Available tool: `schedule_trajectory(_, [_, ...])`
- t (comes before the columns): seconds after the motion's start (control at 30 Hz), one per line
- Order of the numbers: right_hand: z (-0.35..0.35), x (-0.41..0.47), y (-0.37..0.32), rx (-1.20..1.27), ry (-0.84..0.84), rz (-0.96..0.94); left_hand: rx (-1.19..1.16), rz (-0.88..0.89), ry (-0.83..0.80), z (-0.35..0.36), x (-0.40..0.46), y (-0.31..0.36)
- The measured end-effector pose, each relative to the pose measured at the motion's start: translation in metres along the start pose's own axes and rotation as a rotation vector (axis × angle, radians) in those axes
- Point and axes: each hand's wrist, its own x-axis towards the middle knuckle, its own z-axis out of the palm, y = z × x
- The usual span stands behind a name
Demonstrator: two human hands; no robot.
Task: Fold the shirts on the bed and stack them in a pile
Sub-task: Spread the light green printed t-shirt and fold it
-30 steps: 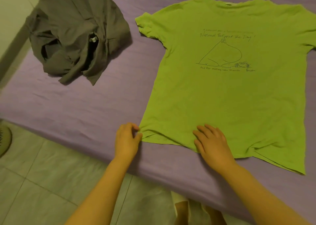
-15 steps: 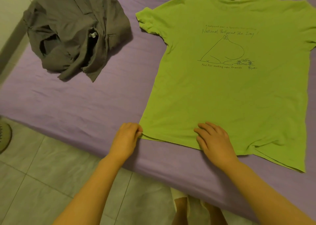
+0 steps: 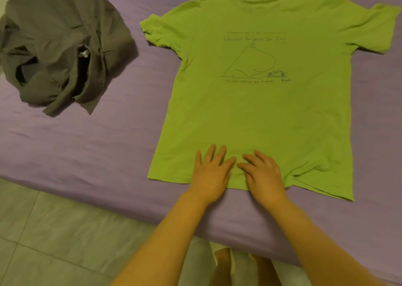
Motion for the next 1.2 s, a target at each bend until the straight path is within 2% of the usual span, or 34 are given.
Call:
schedule_trajectory(0.1, [-0.018,-0.027,0.052,-0.043,0.069,0.17,0.045,-0.16,-0.076,0.005,-0.002,0.009])
schedule_trajectory(0.17, [-0.031,-0.045,0.078,-0.093,0.083,0.212,0.046,-0.284,-0.107,0.002,0.0,0.019])
schedule_trajectory(0.23, [-0.044,-0.058,0.095,-0.116,0.091,0.227,0.009,-0.219,-0.06,-0.005,0.005,0.043])
schedule_trajectory(0.33, [-0.057,-0.073,0.117,-0.113,0.106,0.329,-0.046,0.083,-0.073,-0.005,0.023,0.091])
schedule_trajectory(0.4, [-0.06,-0.084,0.131,-0.051,0.096,0.431,-0.099,0.161,-0.087,-0.005,0.036,0.124])
schedule_trajectory(0.5, [-0.059,-0.094,0.146,0.026,0.077,0.45,-0.148,0.154,-0.1,0.004,0.05,0.156])
schedule_trajectory(0.63, [-0.068,-0.095,0.164,0.017,0.076,0.332,-0.038,0.087,-0.127,0.013,0.065,0.164])
schedule_trajectory(0.7, [-0.073,-0.099,0.171,0.015,0.014,0.273,-0.011,0.081,-0.155,0.012,0.067,0.168])
schedule_trajectory(0.77, [-0.075,-0.098,0.172,0.007,-0.081,0.251,-0.022,0.066,-0.187,0.013,0.067,0.174])
schedule_trajectory(0.87, [-0.073,-0.087,0.173,0.041,-0.058,0.249,-0.092,0.031,-0.178,0.012,0.069,0.182])
schedule_trajectory(1.0, [-0.078,-0.1,0.184,0.354,0.015,0.428,-0.208,-0.014,-0.109,0.005,0.072,0.181])
schedule_trajectory(1.1, [-0.092,-0.131,0.196,0.451,0.105,0.551,-0.24,-0.04,-0.051,0.004,0.075,0.179])
schedule_trajectory(1.2, [-0.095,-0.131,0.195,0.495,0.125,0.578,-0.177,-0.049,-0.088,0.004,0.081,0.185])
